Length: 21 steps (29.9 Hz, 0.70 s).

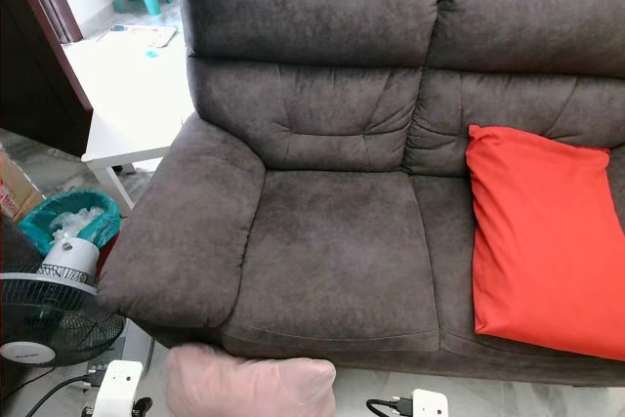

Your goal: Move the pillow to the sofa from floor

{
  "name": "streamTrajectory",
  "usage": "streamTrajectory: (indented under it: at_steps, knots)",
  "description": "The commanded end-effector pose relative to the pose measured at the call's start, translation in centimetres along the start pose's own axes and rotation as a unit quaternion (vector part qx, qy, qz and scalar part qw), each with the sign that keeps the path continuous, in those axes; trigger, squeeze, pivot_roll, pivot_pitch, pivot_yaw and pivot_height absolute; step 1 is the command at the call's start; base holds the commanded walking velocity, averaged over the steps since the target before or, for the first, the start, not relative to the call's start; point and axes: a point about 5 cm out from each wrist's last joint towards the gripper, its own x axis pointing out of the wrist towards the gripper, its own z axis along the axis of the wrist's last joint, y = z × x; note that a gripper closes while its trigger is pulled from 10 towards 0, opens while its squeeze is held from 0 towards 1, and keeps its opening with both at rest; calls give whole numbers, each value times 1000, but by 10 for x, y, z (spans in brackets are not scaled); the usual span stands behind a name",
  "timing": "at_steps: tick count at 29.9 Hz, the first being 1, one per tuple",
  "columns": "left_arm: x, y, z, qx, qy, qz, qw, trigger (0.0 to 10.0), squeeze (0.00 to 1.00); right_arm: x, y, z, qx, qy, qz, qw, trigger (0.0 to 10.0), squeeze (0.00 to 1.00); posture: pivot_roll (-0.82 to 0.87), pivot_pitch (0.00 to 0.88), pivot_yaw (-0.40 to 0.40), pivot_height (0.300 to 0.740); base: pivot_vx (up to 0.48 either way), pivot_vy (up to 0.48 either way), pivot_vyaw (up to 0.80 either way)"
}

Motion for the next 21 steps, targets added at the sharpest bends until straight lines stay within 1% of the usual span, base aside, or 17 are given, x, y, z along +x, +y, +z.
streamTrajectory:
  at_steps: [1,11,21]
  knots:
    - [-1,1,-7,1,15,1,1000,10000,0,0,0,-2,3,4,-2,1000,10000,0,32,29,-16,740,0,0,0]
    - [-2,1,-8,-5,17,3,1000,10000,0,0,0,-2,5,4,-3,1000,10000,0,33,30,-16,740,0,0,0]
    - [-1,1,-8,-5,19,3,1000,10000,0,0,0,-2,5,4,-2,1000,10000,0,34,30,-17,740,0,365,0]
